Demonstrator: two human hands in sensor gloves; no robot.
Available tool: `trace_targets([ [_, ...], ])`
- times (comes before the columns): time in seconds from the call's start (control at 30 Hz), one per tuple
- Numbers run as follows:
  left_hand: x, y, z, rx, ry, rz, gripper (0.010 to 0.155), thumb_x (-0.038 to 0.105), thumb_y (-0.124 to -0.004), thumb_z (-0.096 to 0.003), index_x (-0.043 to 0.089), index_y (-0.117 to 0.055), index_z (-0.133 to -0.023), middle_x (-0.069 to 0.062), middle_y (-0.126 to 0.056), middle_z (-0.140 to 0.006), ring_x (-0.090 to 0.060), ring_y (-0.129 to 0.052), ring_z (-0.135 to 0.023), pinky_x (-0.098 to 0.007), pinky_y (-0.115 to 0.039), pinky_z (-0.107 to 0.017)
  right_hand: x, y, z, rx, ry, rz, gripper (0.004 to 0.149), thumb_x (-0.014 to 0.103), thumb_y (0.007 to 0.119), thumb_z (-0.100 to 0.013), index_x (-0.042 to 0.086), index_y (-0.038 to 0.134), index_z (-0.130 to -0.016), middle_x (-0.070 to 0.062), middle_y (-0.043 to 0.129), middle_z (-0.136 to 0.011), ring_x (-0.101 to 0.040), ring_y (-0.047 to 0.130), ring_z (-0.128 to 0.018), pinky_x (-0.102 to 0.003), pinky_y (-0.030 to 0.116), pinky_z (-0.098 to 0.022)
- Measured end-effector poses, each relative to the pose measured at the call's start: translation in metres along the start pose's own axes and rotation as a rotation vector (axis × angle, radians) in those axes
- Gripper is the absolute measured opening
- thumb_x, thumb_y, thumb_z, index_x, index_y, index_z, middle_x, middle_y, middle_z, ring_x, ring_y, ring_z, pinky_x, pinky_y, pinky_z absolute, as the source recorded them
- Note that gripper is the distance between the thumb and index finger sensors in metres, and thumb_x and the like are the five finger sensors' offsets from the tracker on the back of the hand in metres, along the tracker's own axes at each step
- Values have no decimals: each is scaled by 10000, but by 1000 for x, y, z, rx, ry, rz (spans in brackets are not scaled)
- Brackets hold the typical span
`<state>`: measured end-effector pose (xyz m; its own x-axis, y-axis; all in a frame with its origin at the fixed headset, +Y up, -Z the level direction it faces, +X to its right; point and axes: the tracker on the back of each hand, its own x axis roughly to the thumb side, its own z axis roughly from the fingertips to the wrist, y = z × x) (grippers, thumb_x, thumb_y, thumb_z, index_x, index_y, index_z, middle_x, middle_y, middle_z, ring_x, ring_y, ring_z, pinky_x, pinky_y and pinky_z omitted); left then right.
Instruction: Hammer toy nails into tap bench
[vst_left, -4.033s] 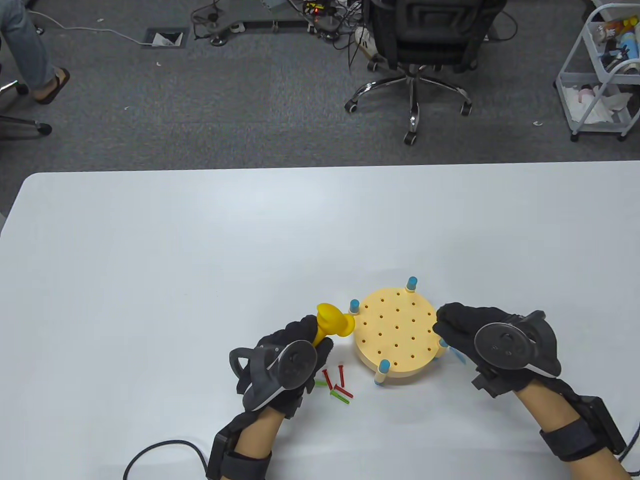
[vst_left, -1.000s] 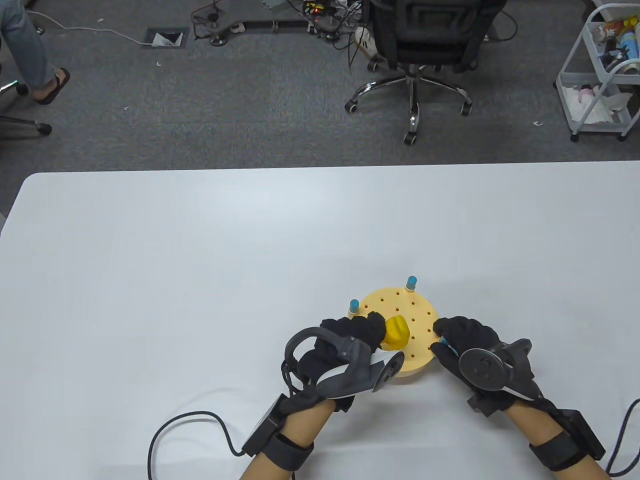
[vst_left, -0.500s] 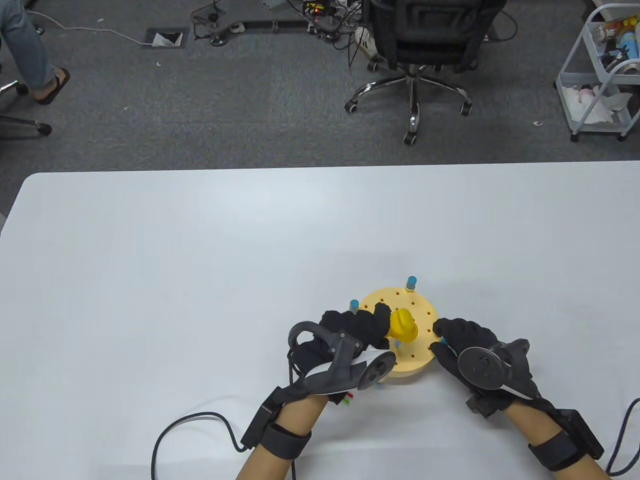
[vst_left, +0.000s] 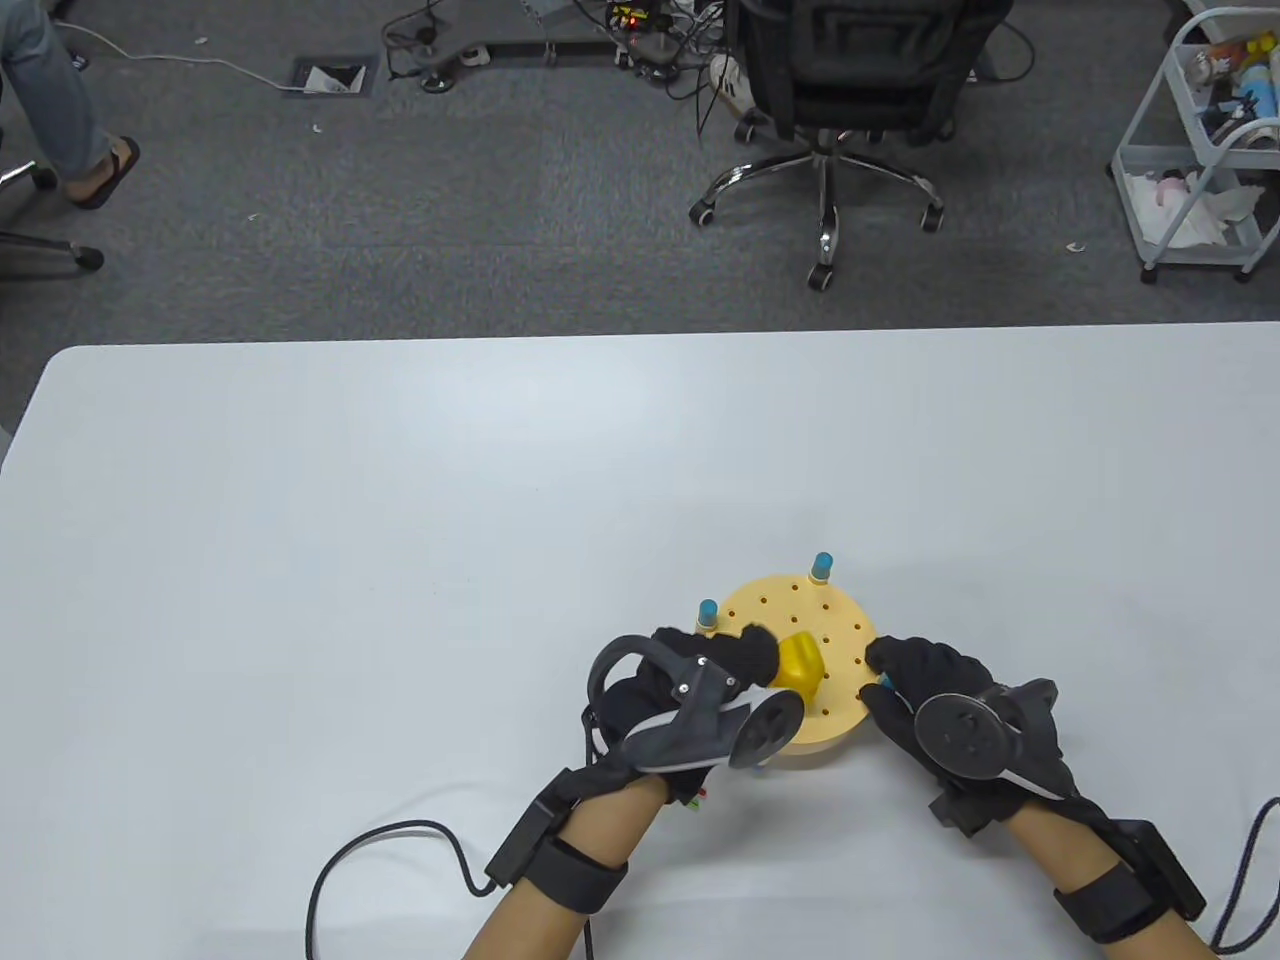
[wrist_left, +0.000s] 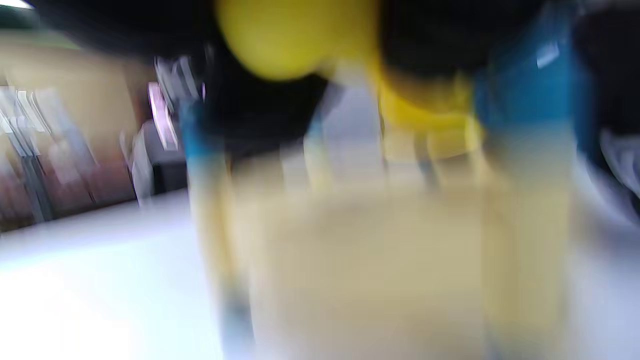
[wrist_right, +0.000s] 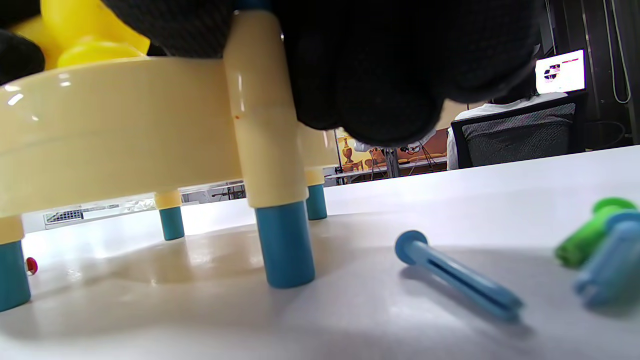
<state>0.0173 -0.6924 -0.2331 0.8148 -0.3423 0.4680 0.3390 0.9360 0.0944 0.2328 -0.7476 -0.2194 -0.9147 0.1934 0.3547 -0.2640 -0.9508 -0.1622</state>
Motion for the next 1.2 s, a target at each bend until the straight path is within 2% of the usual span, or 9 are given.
trace_targets([
  [0.13,-22,25,14,402,-17,195,657,508,-703,-330,221,-644,-917,-65,-998,-520,-184,-907,-82,-391,-809,-144,0,0,0,-1,1,-4,550,469,622,-449,164,626,-908,-118,841,-758,-299,938,-577,-444,785,-487],
  [0.2,-6,-10,-8,8,-161,257,651,377,-850,-335,98,-749,-915,-264,-1016,-496,-343,-885,-58,-516,-750,-119,0,1,0,-1,3,-3,552,470,621,-449,164,625,-908,-117,842,-757,-298,938,-577,-444,785,-487],
  [0.23,-10,-7,-3,-91,18,-5,653,540,-639,-297,270,-519,-879,7,-943,-552,-134,-921,-107,-350,-831,-170,0,1,0,0,4,1,550,470,619,-450,164,623,-907,-117,841,-758,-297,938,-577,-443,785,-487],
  [0.33,-23,2,7,278,-13,148,648,513,-698,-309,248,-623,-896,-55,-980,-530,-186,-916,-108,-389,-813,-167,0,1,-1,3,1,-3,551,471,618,-450,167,622,-909,-116,840,-759,-297,937,-579,-443,784,-489],
  [0.47,-15,-10,4,10,-63,32,644,524,-651,-311,273,-529,-891,-19,-939,-578,-171,-913,-147,-382,-811,-207,0,1,-1,2,7,-2,548,470,614,-453,167,618,-909,-118,839,-760,-299,935,-581,-445,783,-489],
  [0.6,-33,16,24,399,57,199,647,525,-675,-329,252,-598,-911,-31,-974,-559,-169,-935,-163,-383,-826,-211,0,1,-2,15,8,-12,550,473,615,-452,173,614,-913,-116,840,-764,-299,938,-583,-446,784,-489],
  [0.77,-70,-1,50,384,122,650,660,506,-704,-368,196,-598,-941,-89,-966,-582,-204,-932,-177,-404,-800,-201,-17,-21,-1,53,55,-86,764,584,582,-429,132,502,-1040,-116,810,-838,-319,923,-647,-459,772,-515],
  [0.93,-94,-29,74,332,222,573,661,519,-698,-377,198,-596,-945,-74,-966,-589,-191,-937,-185,-390,-804,-203,-65,-43,11,-18,214,-103,620,484,660,-452,152,620,-974,-116,840,-807,-326,934,-615,-466,773,-500],
  [1.2,-106,-48,74,251,269,591,665,519,-704,-377,187,-607,-945,-79,-972,-582,-194,-938,-175,-389,-804,-192,-82,-2,-1,184,139,214,465,348,726,-466,323,710,-931,-99,804,-889,-302,899,-712,-465,754,-556],
])
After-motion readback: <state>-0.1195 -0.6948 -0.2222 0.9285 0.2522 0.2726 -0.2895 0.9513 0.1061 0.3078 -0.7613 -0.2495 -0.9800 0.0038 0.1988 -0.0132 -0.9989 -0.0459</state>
